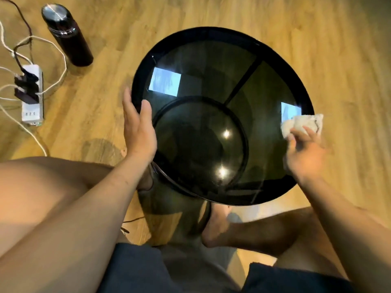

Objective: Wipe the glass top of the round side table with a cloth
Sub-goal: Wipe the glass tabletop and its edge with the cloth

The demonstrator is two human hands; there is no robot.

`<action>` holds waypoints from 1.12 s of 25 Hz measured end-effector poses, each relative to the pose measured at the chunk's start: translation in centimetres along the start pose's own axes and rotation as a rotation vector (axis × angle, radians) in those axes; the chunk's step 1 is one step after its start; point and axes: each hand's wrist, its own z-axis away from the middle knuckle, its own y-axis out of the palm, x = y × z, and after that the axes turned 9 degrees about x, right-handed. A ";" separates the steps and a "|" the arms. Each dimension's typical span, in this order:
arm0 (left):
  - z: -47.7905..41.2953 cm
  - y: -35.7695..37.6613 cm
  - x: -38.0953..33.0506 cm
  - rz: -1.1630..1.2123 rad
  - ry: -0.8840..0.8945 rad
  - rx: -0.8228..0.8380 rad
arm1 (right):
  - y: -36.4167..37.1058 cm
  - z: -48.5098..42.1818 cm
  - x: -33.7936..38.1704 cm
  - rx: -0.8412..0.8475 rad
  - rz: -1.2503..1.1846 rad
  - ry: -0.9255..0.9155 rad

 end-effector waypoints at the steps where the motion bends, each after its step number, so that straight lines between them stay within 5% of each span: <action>1: 0.1 -0.1 0.0 0.012 0.001 0.000 | 1.1 0.7 2.8 -0.040 -0.045 -0.100; 5: -0.4 -0.5 -0.2 0.095 -0.025 0.037 | 5.3 4.9 15.6 0.160 -0.257 -0.664; 10: -0.3 -0.9 0.1 0.213 -0.011 0.065 | 7.7 0.5 22.2 0.289 -0.048 -1.349; 12: 0.0 -0.8 0.2 0.120 -0.063 0.058 | 7.7 -6.8 23.5 0.200 0.032 -1.313; 15: 0.2 -0.4 0.3 0.057 -0.080 0.020 | 7.6 -15.6 26.8 0.104 0.028 -1.003; 19: 0.1 -0.5 0.5 -0.006 -0.060 0.027 | 8.1 -16.2 30.1 0.008 -0.122 -0.580; 22: 0.3 -0.5 0.0 -0.017 -0.043 0.027 | 8.2 -8.2 29.9 0.088 -0.167 -0.857; 28: -1.3 -1.1 -0.8 0.379 -0.083 -0.015 | 5.1 4.9 18.2 0.457 -0.120 -1.229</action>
